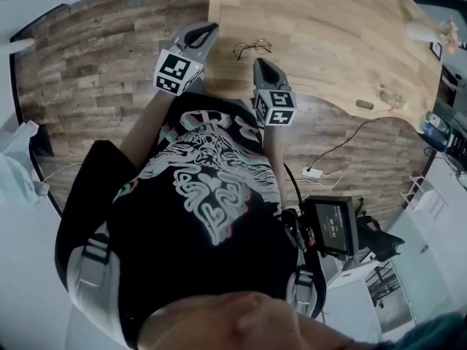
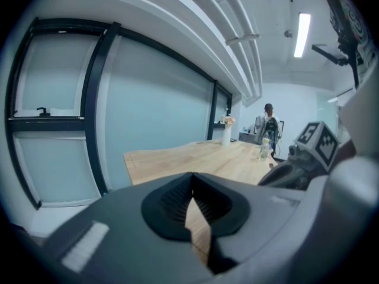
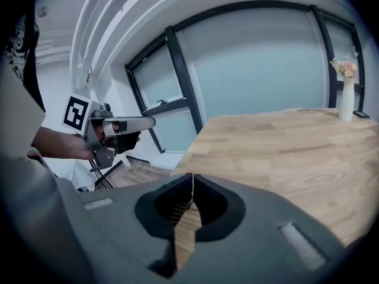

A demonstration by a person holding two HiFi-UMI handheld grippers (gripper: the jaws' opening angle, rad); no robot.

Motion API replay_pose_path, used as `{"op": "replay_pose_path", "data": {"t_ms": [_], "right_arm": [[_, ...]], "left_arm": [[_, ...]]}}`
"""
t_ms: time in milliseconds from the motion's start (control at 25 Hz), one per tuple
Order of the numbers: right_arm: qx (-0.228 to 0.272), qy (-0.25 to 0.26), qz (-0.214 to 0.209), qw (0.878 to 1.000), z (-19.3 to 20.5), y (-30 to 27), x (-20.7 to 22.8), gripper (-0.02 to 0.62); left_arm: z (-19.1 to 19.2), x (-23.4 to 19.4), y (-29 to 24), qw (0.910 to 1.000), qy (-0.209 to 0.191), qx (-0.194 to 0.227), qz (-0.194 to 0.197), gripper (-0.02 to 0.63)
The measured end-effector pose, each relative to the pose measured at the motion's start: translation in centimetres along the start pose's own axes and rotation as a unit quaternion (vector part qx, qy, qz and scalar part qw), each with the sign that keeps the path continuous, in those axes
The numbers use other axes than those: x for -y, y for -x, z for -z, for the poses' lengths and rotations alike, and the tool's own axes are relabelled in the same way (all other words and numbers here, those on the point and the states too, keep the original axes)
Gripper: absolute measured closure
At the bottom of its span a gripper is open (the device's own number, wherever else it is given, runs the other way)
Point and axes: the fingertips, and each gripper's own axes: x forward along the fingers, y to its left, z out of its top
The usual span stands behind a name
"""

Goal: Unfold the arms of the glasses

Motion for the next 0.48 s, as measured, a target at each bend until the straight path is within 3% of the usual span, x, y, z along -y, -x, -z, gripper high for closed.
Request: {"op": "replay_pose_path", "data": {"t_ms": [160, 480], "right_arm": [[-0.039, 0.012, -0.019, 0.999, 1.6, -1.9, -0.3, 0.558], [-0.123, 0.012, -0.008, 0.992, 5.6, -5.3, -0.4, 0.558]], "left_arm": [[1.4, 0.2, -0.6, 0.9997, 0.002, -0.025, -0.003, 0.617], [4.0, -0.2, -2.4, 0.999, -0.001, -0.045, 0.002, 0.617]]}}
